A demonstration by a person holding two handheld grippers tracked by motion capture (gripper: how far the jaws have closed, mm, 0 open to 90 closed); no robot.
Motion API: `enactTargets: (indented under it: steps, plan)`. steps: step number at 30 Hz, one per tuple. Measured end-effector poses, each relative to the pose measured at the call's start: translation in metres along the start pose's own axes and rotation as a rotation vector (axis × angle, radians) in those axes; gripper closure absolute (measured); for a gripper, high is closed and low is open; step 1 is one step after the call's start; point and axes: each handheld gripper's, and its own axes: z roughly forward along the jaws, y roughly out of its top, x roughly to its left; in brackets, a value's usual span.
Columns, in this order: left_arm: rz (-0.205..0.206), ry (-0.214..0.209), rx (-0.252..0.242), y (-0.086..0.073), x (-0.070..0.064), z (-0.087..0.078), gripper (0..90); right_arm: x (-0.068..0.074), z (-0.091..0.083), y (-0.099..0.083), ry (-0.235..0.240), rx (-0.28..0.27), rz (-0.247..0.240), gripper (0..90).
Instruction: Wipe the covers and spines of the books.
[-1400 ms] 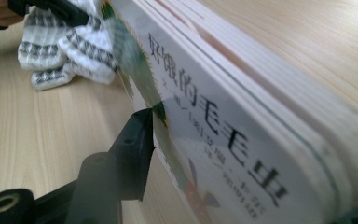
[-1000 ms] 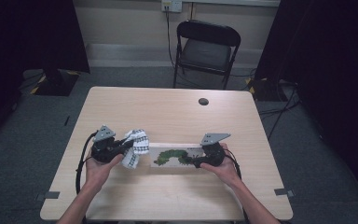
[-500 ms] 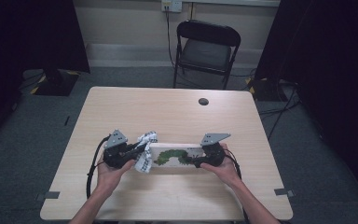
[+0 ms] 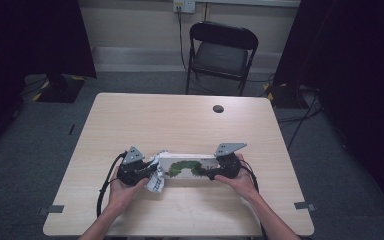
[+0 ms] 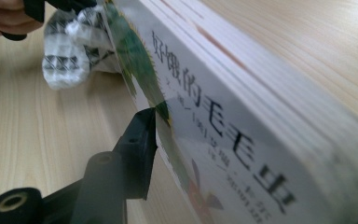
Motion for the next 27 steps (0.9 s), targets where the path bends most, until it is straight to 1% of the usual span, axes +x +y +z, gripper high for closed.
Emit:
enactTargets:
  steps: [1,3,4,5,7,8,9,10,11,12,13,16,17,18,19,20,22,23,25,27]
  plan:
    - [0.009,-0.001,0.012,-0.003,0.001,0.003,82.0,0.000,0.000,0.000,0.000,0.000,-0.001,48.8]
    - [0.010,0.002,0.041,-0.010,0.002,0.011,81.9,0.000,0.000,0.000,-0.001,-0.001,-0.003,48.8]
    - [0.010,0.002,0.041,-0.010,0.002,0.011,82.0,0.000,0.000,0.000,0.000,0.000,-0.002,48.7]
    - [0.022,0.012,0.054,-0.012,0.001,0.014,82.0,0.000,0.000,0.000,0.000,-0.001,-0.004,48.7]
    - [0.029,0.020,0.056,-0.013,0.001,0.015,82.0,0.000,0.000,0.000,-0.002,-0.001,-0.005,48.7]
    - [0.036,0.021,0.071,-0.014,0.002,0.016,82.0,0.000,0.000,0.000,-0.002,-0.001,-0.003,48.5]
    - [0.019,0.022,0.066,-0.014,0.001,0.017,82.1,0.000,0.000,0.000,-0.003,0.000,-0.003,48.5]
    - [0.026,0.023,0.070,-0.013,0.001,0.017,82.1,0.000,0.000,0.000,-0.004,0.000,-0.003,48.5]
    - [0.020,0.022,0.070,-0.013,0.000,0.015,82.0,0.000,0.000,0.000,-0.004,-0.001,-0.004,48.6]
    - [0.003,0.016,0.059,-0.012,0.000,0.015,82.0,0.000,0.000,0.000,-0.001,-0.001,-0.004,48.8]
    - [0.008,0.011,0.062,-0.011,0.000,0.012,82.1,0.000,0.000,0.000,0.001,-0.001,-0.005,48.9]
    - [-0.027,0.003,0.030,-0.007,-0.002,0.004,81.9,0.000,0.000,0.000,0.003,-0.002,-0.006,49.0]
    - [-0.022,0.004,0.024,-0.006,-0.002,0.002,81.9,0.000,0.000,0.000,0.003,-0.002,-0.007,49.0]
    - [-0.030,0.000,0.012,-0.004,-0.003,-0.001,81.9,0.000,0.000,0.000,0.004,-0.001,-0.006,49.0]
    - [-0.029,-0.002,0.003,-0.001,-0.004,-0.005,81.9,0.000,0.000,0.000,0.006,-0.001,-0.005,49.0]
    - [-0.029,-0.002,0.003,-0.001,-0.004,-0.005,81.9,0.000,0.000,0.000,0.006,-0.001,-0.005,49.0]
    - [-0.039,-0.008,-0.036,0.007,-0.005,-0.014,81.9,0.000,0.001,0.000,0.007,0.003,-0.010,48.9]
    - [-0.037,-0.007,-0.046,0.009,-0.006,-0.016,81.9,0.000,0.001,0.000,0.009,0.003,-0.011,48.9]
    - [-0.048,-0.012,-0.075,0.012,-0.006,-0.022,81.9,0.001,0.001,0.000,0.010,0.004,-0.014,48.7]
    - [-0.032,0.002,-0.094,0.014,-0.008,-0.026,81.8,0.001,0.002,0.000,0.009,0.008,-0.012,48.2]
